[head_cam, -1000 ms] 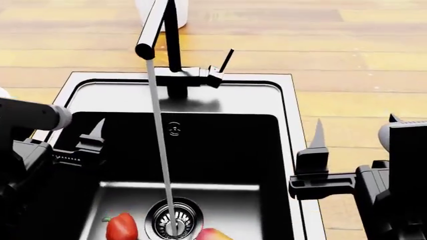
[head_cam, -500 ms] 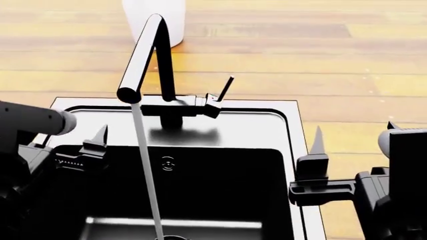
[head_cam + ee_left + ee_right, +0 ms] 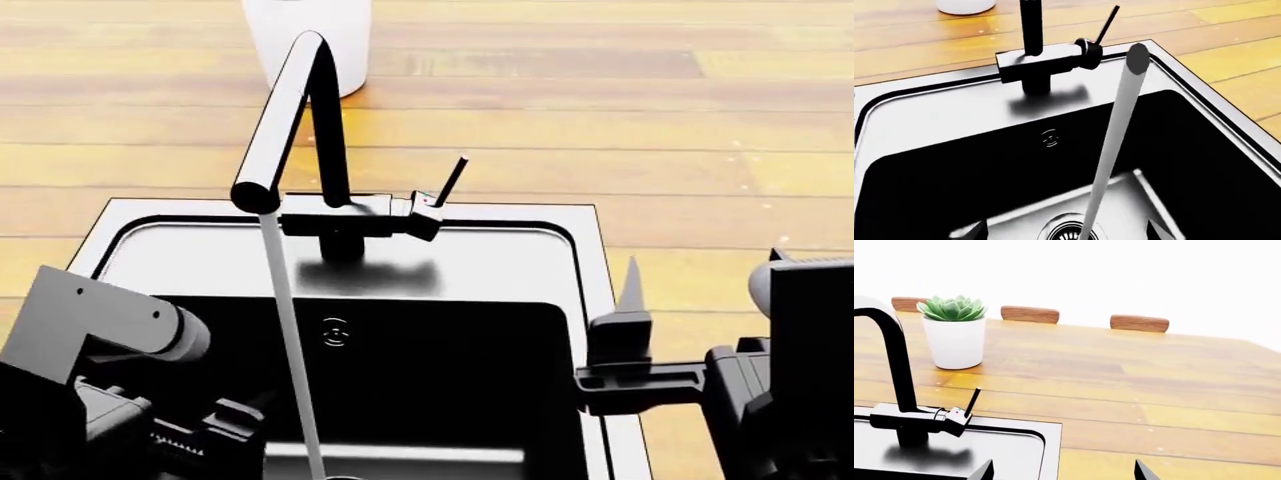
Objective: Pick the eggplants and mangos from the sink and place them in one bowl. Place the bell pepper in the other bowl. Then turn off the sink faucet.
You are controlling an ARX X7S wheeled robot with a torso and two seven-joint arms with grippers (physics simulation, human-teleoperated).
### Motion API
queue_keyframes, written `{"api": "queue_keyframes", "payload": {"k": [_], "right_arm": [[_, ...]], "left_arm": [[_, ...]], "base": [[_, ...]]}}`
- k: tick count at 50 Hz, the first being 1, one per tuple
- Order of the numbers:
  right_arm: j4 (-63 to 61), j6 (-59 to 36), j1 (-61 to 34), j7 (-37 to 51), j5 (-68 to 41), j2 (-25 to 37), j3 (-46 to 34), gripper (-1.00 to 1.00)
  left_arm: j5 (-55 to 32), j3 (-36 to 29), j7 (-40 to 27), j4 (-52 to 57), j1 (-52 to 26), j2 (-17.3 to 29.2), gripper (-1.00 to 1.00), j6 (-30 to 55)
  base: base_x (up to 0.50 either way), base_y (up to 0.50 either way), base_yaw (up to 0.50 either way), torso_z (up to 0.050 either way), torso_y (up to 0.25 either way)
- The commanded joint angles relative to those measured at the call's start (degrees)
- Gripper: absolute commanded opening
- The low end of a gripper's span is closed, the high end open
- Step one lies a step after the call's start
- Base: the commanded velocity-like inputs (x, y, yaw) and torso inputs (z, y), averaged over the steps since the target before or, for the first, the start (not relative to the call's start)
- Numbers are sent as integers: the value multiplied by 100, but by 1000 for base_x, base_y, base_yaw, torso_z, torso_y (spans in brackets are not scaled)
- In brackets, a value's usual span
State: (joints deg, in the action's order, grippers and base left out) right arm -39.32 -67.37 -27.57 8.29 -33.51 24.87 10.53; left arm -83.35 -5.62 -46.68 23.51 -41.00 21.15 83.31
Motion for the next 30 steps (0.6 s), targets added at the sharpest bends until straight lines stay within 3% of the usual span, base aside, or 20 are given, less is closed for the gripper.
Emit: {"api": "queue_keyframes", "payload": {"k": [1,4,10,14,18,21,22,30], "right_arm": [[126,-33,-110,32,2,-9,-150,100],[82,-100,-117,61,-33,-15,-136,100],[18,-154,-124,73,-84,14,-98,100],[-44,-195,-101,93,-124,33,-24,100],[-3,-207,-90,83,-138,53,-25,100],[-13,-175,-8,75,-140,63,-7,100],[-16,-150,55,75,-137,58,16,100],[180,59,154,9,-59,65,-90,100]], "left_arm": [[-3377,-979,-2426,-107,42,387,100,-239],[-3634,-1307,-2605,-234,-87,372,100,-362],[-3028,-1297,-1987,-610,76,203,100,-28],[-3508,-1847,-2548,-1157,-69,256,100,-375],[-4542,-2569,-3151,-1335,-9,303,100,-902],[-4468,-2795,-3380,-1713,19,315,100,-1096],[-4156,-2717,-3113,-1824,-14,216,100,-950],[-3801,-2921,-2883,-2548,-201,189,100,-842]], "base": [[0,0,0,0,0],[7,0,0,0,0],[3,0,0,0,0],[1,0,0,0,0],[1,0,0,0,0],[0,0,0,0,0],[0,0,0,0,0],[0,0,0,0,0]]}}
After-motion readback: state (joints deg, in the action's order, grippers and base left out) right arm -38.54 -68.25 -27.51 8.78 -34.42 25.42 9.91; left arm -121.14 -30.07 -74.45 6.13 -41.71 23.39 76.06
